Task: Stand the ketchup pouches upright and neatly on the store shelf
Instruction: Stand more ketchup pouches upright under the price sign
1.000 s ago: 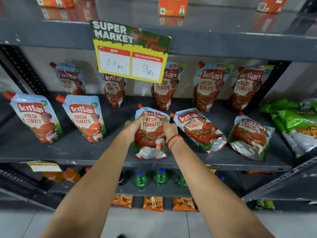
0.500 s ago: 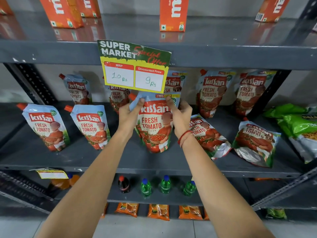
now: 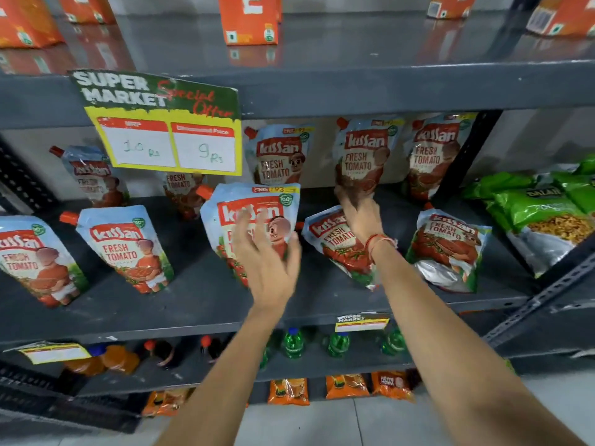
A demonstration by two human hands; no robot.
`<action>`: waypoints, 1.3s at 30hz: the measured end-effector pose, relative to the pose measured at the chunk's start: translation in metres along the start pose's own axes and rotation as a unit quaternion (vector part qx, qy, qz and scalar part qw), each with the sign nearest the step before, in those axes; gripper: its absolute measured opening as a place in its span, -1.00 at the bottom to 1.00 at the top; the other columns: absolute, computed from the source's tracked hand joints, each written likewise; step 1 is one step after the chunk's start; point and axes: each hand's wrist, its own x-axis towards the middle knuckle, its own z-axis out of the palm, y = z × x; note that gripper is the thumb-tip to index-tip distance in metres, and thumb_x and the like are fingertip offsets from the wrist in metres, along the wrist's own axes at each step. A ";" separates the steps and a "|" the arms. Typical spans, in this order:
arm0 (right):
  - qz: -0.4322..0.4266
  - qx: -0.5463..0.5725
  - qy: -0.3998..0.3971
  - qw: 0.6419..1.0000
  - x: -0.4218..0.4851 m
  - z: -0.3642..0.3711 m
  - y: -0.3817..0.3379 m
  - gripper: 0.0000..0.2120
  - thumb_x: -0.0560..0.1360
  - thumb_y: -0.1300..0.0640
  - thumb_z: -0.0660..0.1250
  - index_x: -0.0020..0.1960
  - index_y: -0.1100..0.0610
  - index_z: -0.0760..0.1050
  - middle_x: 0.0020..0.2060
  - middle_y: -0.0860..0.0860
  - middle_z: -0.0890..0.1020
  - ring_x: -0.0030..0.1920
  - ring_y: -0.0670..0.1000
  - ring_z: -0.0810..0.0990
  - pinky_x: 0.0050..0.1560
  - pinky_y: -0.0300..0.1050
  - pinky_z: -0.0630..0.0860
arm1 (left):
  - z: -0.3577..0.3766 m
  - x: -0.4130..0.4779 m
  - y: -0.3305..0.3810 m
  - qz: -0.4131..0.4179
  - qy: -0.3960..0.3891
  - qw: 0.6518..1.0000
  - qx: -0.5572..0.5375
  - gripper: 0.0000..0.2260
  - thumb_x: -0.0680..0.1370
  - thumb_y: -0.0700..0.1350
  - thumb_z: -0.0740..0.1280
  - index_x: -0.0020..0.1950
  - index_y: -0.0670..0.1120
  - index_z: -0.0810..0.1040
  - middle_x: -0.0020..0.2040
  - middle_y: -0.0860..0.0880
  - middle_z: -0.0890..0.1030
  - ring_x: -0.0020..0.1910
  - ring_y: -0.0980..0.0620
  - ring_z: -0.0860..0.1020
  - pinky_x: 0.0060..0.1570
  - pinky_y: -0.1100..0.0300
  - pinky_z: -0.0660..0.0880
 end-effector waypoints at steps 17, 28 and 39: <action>0.106 -0.145 -0.012 0.984 -0.013 -0.008 0.081 -0.57 0.58 -0.05 0.15 0.09 0.34 0.49 0.11 0.32 0.57 0.17 0.32 0.51 0.09 0.10 0.47 | 0.129 -0.001 0.003 -0.624 -0.261 0.710 -0.194 -0.47 0.49 0.11 0.30 0.32 -0.20 0.40 0.25 -0.21 0.54 0.18 -0.19 0.53 0.21 -0.03 0.47; 0.163 0.180 0.032 0.970 -0.002 -0.034 0.067 -0.67 0.41 -0.10 0.41 -0.41 0.07 0.50 -0.26 0.10 0.66 -0.10 0.14 0.64 0.05 0.04 0.58 | 0.117 0.023 0.046 -0.578 -0.192 0.721 -0.331 -0.76 0.51 -0.05 0.34 0.09 -0.16 0.48 -0.02 -0.13 0.64 -0.17 -0.04 0.62 -0.15 0.12 0.59; -0.055 0.339 0.085 0.936 0.003 -0.073 0.020 -0.98 0.47 0.17 0.39 -0.10 0.10 0.57 -0.10 0.08 0.68 -0.06 0.02 0.67 0.05 -0.04 0.60 | 0.077 0.057 0.081 -0.296 -0.140 0.870 -0.368 -0.76 0.54 0.00 0.29 -0.20 -0.14 0.45 -0.23 -0.17 0.54 -0.19 -0.06 0.54 -0.16 0.05 0.48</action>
